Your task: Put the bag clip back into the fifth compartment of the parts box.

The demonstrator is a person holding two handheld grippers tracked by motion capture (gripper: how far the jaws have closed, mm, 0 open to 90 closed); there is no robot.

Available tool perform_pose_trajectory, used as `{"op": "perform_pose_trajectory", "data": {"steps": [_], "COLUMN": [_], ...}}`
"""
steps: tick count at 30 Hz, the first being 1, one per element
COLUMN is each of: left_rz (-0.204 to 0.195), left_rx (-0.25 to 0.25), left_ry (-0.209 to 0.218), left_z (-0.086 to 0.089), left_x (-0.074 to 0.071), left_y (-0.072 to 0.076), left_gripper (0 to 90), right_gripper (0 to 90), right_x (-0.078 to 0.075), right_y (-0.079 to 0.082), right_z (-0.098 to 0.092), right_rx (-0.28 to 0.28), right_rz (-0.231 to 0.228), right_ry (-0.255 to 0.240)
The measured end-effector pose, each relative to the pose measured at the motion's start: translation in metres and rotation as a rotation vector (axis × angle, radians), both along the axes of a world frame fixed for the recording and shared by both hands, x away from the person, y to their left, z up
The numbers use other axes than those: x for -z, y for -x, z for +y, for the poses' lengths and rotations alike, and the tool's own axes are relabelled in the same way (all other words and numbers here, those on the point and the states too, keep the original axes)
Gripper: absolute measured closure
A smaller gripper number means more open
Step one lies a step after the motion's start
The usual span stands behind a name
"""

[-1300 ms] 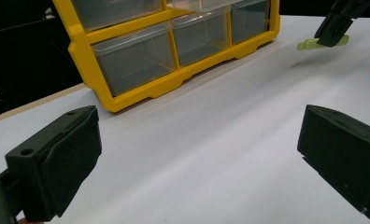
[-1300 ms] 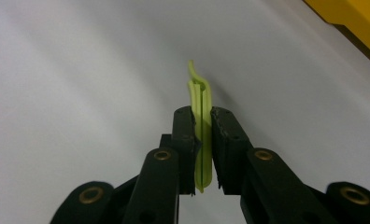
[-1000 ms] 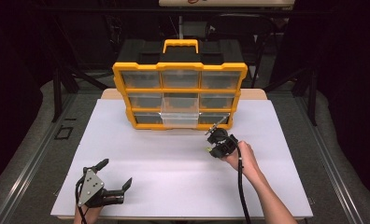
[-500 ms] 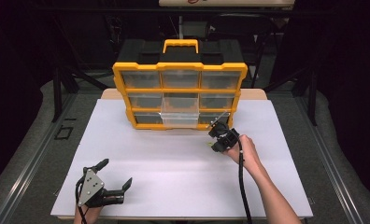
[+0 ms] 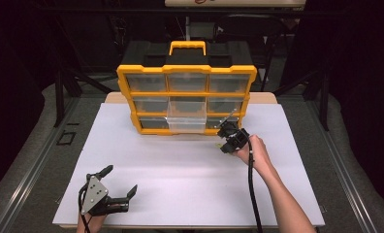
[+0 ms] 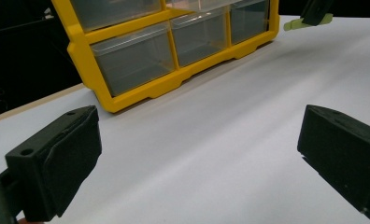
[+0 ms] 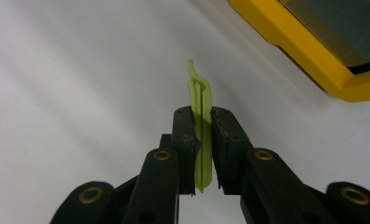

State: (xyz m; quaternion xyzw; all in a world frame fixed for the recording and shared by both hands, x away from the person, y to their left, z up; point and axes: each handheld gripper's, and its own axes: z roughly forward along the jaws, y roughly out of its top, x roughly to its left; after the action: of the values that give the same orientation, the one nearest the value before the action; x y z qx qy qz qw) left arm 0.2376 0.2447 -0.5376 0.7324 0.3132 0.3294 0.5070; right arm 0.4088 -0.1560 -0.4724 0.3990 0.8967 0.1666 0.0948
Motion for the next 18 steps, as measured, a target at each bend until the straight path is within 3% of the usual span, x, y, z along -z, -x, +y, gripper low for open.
{"op": "perform_pose_trajectory", "data": {"steps": [5,6,9,11,17,18], "left_rz": [0.0,0.001,0.001,0.001,0.001,0.001], "left_rx": [0.001,0.001,0.001,0.003,-0.001,0.0], "left_ry": [0.0,0.0,-0.001,0.0,-0.006,-0.005], "left_z": [0.0,0.0,0.0,0.0,0.0,0.0], "left_x": [0.0,0.0,0.0,0.0,0.0,0.0], "left_y": [0.0,0.0,0.0,0.0,0.0,0.0], "left_gripper": [0.0,0.0,0.0,0.0,0.0,0.0], "right_gripper": [80.2,80.1,80.1,80.2,80.1,80.1], "right_x": [0.0,-0.004,-0.003,-0.007,-0.012,-0.015], "right_y": [-0.003,-0.004,-0.006,-0.008,-0.013,-0.013], "right_z": [0.0,-0.001,-0.001,-0.002,-0.002,-0.002], "right_rx": [0.001,-0.004,-0.003,-0.012,-0.022,-0.019], "right_rz": [-0.022,0.015,-0.009,0.012,-0.007,0.011], "right_ry": [-0.008,0.015,-0.003,0.012,0.0,0.005]}}
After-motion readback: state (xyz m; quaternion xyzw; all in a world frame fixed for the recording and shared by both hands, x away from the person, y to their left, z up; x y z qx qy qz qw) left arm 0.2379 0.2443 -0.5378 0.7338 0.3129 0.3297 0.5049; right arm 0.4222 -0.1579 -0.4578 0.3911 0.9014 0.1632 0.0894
